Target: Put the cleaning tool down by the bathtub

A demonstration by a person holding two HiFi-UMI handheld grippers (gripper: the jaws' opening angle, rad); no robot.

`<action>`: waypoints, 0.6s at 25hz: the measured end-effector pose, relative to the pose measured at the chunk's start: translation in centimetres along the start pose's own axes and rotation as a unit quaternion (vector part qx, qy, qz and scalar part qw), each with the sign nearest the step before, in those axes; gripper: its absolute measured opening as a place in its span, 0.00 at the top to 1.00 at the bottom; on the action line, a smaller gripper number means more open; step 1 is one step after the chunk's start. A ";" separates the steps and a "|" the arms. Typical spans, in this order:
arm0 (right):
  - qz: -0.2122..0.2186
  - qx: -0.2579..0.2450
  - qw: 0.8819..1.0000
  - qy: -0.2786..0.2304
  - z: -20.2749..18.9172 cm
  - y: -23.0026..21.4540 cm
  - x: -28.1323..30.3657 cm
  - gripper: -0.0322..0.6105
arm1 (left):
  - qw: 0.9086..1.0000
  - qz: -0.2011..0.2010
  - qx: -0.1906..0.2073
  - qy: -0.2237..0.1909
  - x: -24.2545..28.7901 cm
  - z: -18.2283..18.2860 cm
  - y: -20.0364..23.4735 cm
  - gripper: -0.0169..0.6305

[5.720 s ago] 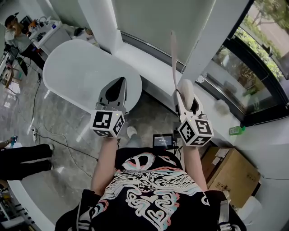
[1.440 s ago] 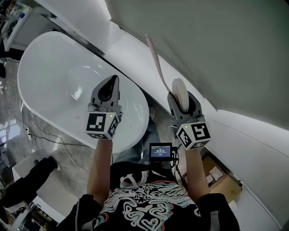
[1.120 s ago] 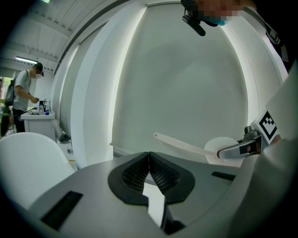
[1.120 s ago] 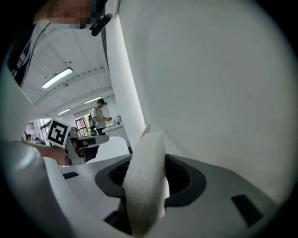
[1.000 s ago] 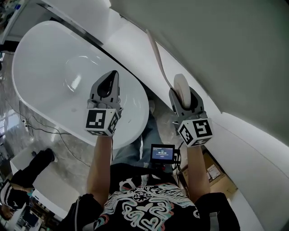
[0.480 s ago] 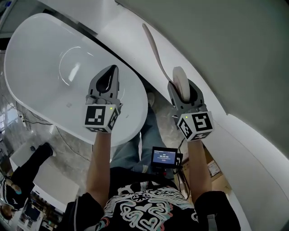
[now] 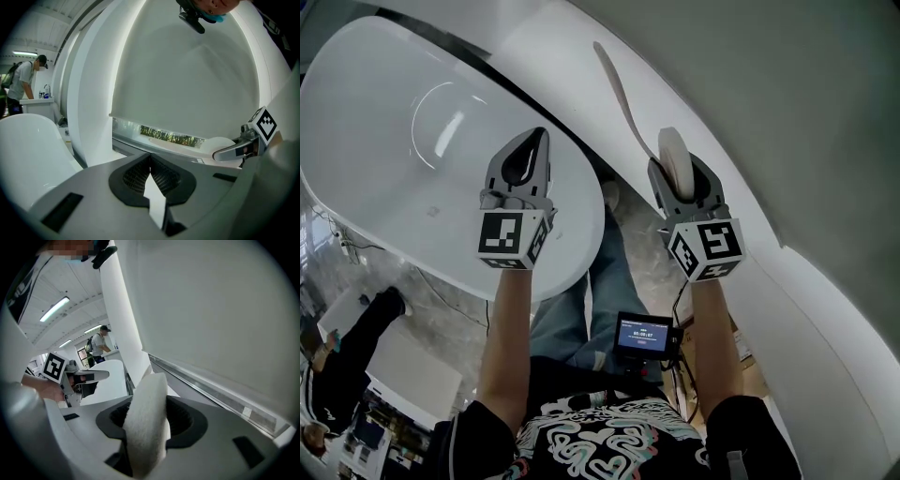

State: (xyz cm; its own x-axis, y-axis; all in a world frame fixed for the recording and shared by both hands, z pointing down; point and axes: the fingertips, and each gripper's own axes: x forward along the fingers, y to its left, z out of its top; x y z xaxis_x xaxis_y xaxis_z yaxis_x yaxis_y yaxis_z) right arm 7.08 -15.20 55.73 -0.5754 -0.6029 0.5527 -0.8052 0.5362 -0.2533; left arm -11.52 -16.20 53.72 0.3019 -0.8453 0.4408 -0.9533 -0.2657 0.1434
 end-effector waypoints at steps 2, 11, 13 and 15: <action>0.000 -0.005 1.000 0.007 -0.7 -0.6 1.0 0.62 | 1.000 0.001 -0.001 0.004 0.8 -0.8 0.3 0.95; 0.008 -0.016 1.000 0.026 -4.5 -2.5 5.7 0.62 | 1.000 0.005 -0.004 0.016 3.6 -4.9 1.3 0.95; 0.008 -0.014 0.999 0.029 -5.3 -3.0 6.6 0.62 | 1.000 0.005 -0.004 0.019 4.1 -5.6 1.5 0.95; 0.007 -0.015 0.999 0.033 -6.2 -3.4 7.4 0.62 | 1.000 0.005 -0.005 0.021 4.6 -6.3 1.6 0.95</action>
State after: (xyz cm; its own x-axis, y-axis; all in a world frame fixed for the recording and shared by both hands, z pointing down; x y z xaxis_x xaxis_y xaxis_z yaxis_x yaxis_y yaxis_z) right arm 6.45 -17.88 65.60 -0.5745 -0.5552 0.6015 -0.7922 0.5621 -0.2378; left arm -11.63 -17.62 61.57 0.2924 -0.8275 0.4793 -0.9563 -0.2529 0.1468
